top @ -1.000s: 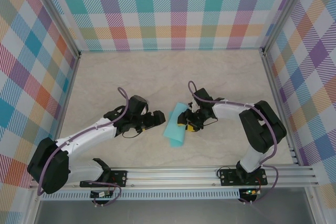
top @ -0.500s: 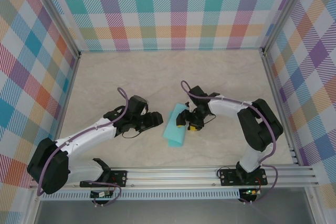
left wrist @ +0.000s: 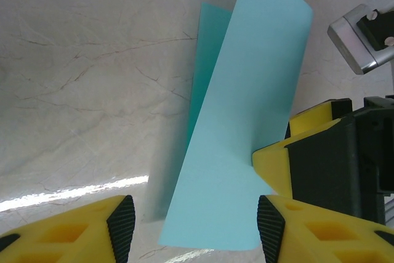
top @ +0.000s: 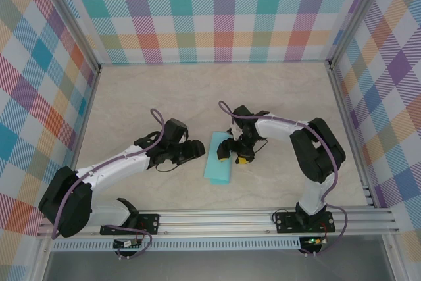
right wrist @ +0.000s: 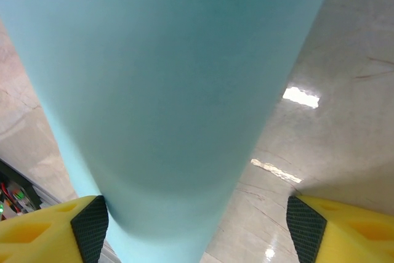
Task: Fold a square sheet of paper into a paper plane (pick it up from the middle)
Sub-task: Fold the square sheet of paper in half at the center of the table.
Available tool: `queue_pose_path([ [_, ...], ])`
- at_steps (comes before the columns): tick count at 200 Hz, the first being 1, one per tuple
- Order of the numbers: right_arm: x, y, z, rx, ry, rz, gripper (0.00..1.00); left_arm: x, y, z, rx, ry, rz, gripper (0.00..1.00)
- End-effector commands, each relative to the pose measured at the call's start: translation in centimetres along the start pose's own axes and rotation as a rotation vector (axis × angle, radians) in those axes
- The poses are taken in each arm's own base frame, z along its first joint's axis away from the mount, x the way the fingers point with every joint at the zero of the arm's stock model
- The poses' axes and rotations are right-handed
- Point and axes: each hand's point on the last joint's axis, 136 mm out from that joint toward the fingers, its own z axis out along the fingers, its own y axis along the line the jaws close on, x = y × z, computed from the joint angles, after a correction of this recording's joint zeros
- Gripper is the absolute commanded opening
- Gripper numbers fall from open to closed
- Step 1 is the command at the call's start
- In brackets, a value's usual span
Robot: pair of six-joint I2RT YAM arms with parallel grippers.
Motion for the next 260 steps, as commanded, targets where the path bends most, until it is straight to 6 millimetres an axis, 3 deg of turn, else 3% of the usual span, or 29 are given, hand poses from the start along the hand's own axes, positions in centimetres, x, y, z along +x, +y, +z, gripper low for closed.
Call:
queue_pose_path([
  [1, 1.1, -2.5, 0.7, 0.119, 0.065, -0.009, 0.80, -0.7, -1.3, -0.2, 0.028, -0.017, -0.006, 0.56],
  [23, 1.0, -2.4, 0.3, 0.137, 0.049, -0.016, 0.72, -1.0, -2.0, 0.0, 0.053, -0.027, -0.004, 0.52],
  [72, 0.6, -2.1, -0.5, 0.176, 0.006, -0.027, 0.72, -1.2, -3.0, 1.3, 0.066, -0.006, 0.000, 0.43],
  [99, 0.6, -2.1, -0.1, 0.171, 0.018, -0.021, 0.69, -1.2, -3.0, 2.9, 0.056, 0.009, -0.023, 0.33],
  [145, 0.6, -2.1, 0.1, 0.160, 0.015, -0.018, 0.69, -0.9, -3.3, 5.3, 0.066, 0.044, -0.043, 0.25],
  [193, 0.6, -1.4, 0.2, 0.117, 0.014, -0.029, 0.70, 0.2, -4.1, 7.2, 0.091, 0.085, -0.026, 0.25],
  [260, 0.5, -0.6, -0.1, 0.071, -0.011, -0.026, 0.72, 1.7, -2.3, 9.0, 0.050, 0.121, -0.060, 0.22],
])
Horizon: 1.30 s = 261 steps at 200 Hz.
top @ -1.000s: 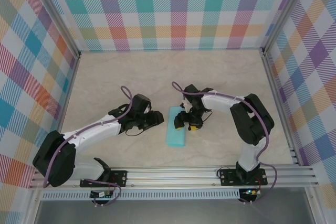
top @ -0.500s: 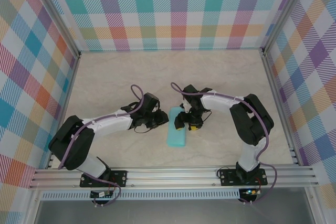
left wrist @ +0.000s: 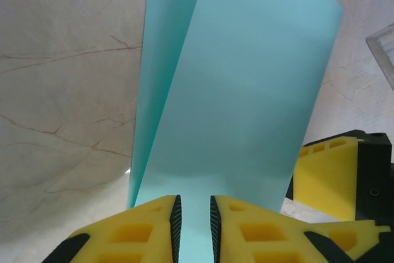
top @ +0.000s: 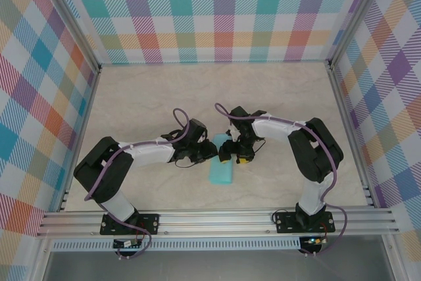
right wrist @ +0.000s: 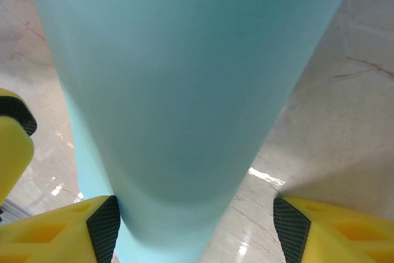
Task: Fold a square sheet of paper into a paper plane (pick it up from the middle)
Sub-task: Fold the square sheet of paper in half at the center of the table, then hold the square sheet of paper at the center of the table.
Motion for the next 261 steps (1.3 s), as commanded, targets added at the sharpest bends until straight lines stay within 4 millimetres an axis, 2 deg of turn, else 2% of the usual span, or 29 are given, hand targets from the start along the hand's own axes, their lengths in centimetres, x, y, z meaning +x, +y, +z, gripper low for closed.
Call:
queue_pose_path([
  [1, 0.4, 0.1, -0.3, -0.018, -0.007, 0.007, 0.72, 1.0, 0.2, 1.0, 0.005, 0.027, -0.011, 0.22],
  [36, 0.0, 0.8, -0.9, -0.044, -0.042, 0.014, 0.73, 1.3, 1.2, 1.2, -0.021, 0.030, -0.020, 0.20],
  [66, -0.1, 0.5, -1.0, -0.041, -0.062, 0.033, 0.71, 1.6, 2.0, 1.2, -0.033, 0.020, -0.041, 0.18],
  [97, 0.2, 0.3, -0.5, -0.042, -0.054, 0.046, 0.67, 1.6, 2.0, 0.9, -0.031, 0.018, -0.040, 0.17],
  [141, 0.0, 0.6, -0.4, -0.068, -0.054, 0.047, 0.68, 1.7, 1.9, 1.1, -0.031, 0.030, -0.038, 0.17],
  [180, -0.8, 1.0, -1.9, -0.066, -0.133, 0.075, 0.77, 2.1, 2.8, 1.4, -0.053, 0.038, -0.041, 0.16],
  [223, -1.9, 0.7, -3.2, -0.078, -0.213, 0.142, 0.77, 2.4, 3.3, 1.3, -0.061, 0.042, -0.042, 0.16],
  [237, -2.2, 0.4, -3.3, -0.066, -0.226, 0.160, 0.75, 2.3, 3.2, 1.3, -0.060, 0.043, -0.039, 0.16],
  [261, -2.7, 0.7, -3.0, -0.095, -0.220, 0.163, 0.64, 2.2, 3.0, 1.2, -0.057, 0.041, -0.038, 0.16],
])
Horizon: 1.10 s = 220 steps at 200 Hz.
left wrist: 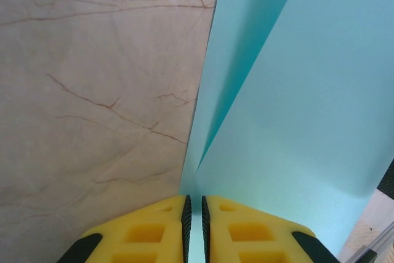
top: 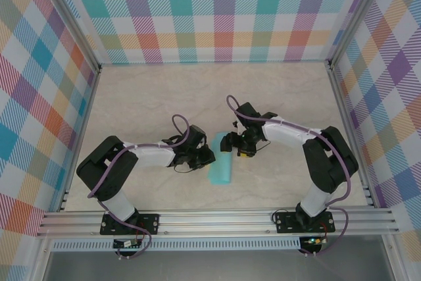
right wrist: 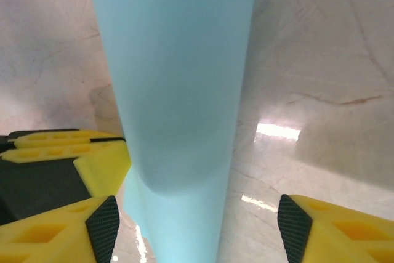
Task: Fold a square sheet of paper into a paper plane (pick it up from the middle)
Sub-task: Hold the square sheet of paper at the center of the table.
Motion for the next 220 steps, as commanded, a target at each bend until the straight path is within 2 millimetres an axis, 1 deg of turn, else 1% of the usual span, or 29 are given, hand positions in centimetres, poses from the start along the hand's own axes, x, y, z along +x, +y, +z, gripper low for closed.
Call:
queue_pose_path([
  [1, -0.4, 0.2, 0.2, -0.026, -0.009, 0.021, 0.64, 0.7, 0.5, 0.0, -0.020, 0.018, 0.011, 0.16],
  [19, -0.4, 0.0, 1.0, -0.018, 0.020, 0.023, 0.56, 0.7, 0.0, -0.1, -0.007, 0.020, 0.017, 0.16],
  [38, -0.4, -0.2, 1.3, -0.012, 0.028, 0.007, 0.52, 0.6, -0.6, -0.6, 0.011, 0.014, 0.022, 0.17],
  [48, -0.3, -0.2, 1.3, -0.010, 0.032, -0.008, 0.52, 0.5, -1.2, -1.1, 0.028, 0.008, 0.029, 0.18],
  [58, -0.2, -0.3, 1.3, -0.007, 0.044, -0.028, 0.51, 0.3, -1.9, -1.9, 0.045, -0.010, 0.046, 0.22],
  [77, 0.1, -0.7, 1.5, 0.010, 0.060, -0.060, 0.51, -0.4, -2.3, -4.1, 0.034, -0.073, 0.067, 0.26],
  [101, 0.6, -0.9, 1.7, 0.010, 0.097, -0.104, 0.51, -1.4, -1.7, -7.1, -0.017, -0.174, 0.080, 0.30],
  [111, 0.6, -1.3, 1.8, 0.032, 0.099, -0.102, 0.51, -1.7, -1.5, -8.0, -0.030, -0.205, 0.078, 0.31],
  [121, 0.6, -1.7, 1.9, 0.055, 0.097, -0.095, 0.52, -1.8, -1.3, -8.6, -0.036, -0.221, 0.078, 0.31],
  [141, 0.2, -2.4, 2.0, 0.099, 0.088, -0.074, 0.53, -1.8, -1.4, -9.0, -0.036, -0.230, 0.076, 0.31],
  [152, 0.1, -2.7, 2.1, 0.115, 0.083, -0.052, 0.53, -1.8, -1.4, -8.9, -0.035, -0.226, 0.073, 0.31],
  [168, -0.2, -2.8, 2.2, 0.124, 0.067, -0.020, 0.54, -1.7, -1.4, -8.9, -0.033, -0.223, 0.072, 0.31],
  [187, -0.3, -2.4, 2.1, 0.106, 0.061, -0.010, 0.54, -1.7, -1.2, -8.8, -0.037, -0.224, 0.071, 0.31],
  [220, -0.1, -2.8, 2.3, 0.120, 0.077, -0.010, 0.57, -1.7, -1.1, -8.8, -0.039, -0.223, 0.072, 0.31],
])
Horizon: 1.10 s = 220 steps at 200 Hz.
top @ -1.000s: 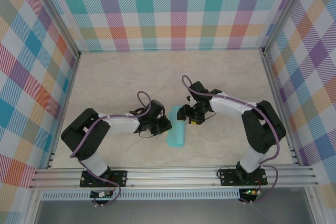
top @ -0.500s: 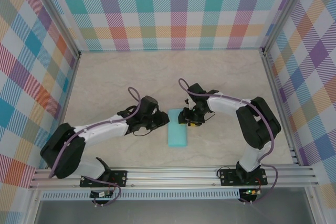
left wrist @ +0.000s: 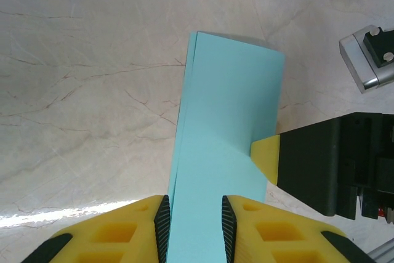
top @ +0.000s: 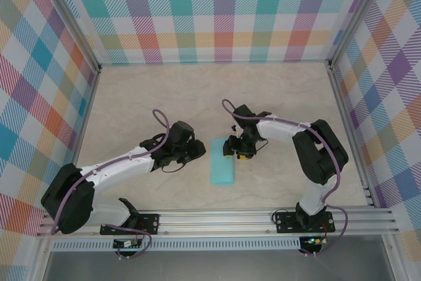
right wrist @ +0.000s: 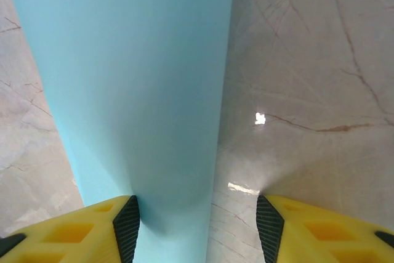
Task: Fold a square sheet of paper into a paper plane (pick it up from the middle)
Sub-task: Hold the square sheet of paper at the center of the table.
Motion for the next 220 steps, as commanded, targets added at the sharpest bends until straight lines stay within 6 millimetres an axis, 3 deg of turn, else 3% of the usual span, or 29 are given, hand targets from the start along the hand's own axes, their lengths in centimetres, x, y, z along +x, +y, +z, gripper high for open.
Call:
queue_pose_path([
  [1, -0.2, -0.7, 0.3, 0.038, 0.007, 0.016, 0.57, 0.2, 0.1, -0.1, -0.014, -0.001, 0.023, 0.31],
  [29, 0.3, -1.0, 0.7, 0.045, 0.035, 0.009, 0.65, 0.3, 0.1, 0.1, -0.015, 0.001, 0.024, 0.31],
  [78, 0.5, -1.7, 1.4, 0.077, 0.067, -0.006, 0.66, 0.4, -0.1, 0.3, -0.010, 0.011, 0.027, 0.31],
  [134, 0.5, -2.9, 2.0, 0.132, 0.073, 0.022, 0.63, 0.5, -0.3, 0.4, 0.000, 0.020, 0.027, 0.30],
  [151, 0.7, -3.2, 2.1, 0.150, 0.077, 0.020, 0.58, 0.6, -0.5, 0.7, 0.012, 0.032, 0.025, 0.29],
  [220, 0.8, -4.1, 2.5, 0.189, 0.077, 0.043, 0.60, 0.9, -1.0, 2.0, 0.033, 0.057, 0.002, 0.28],
])
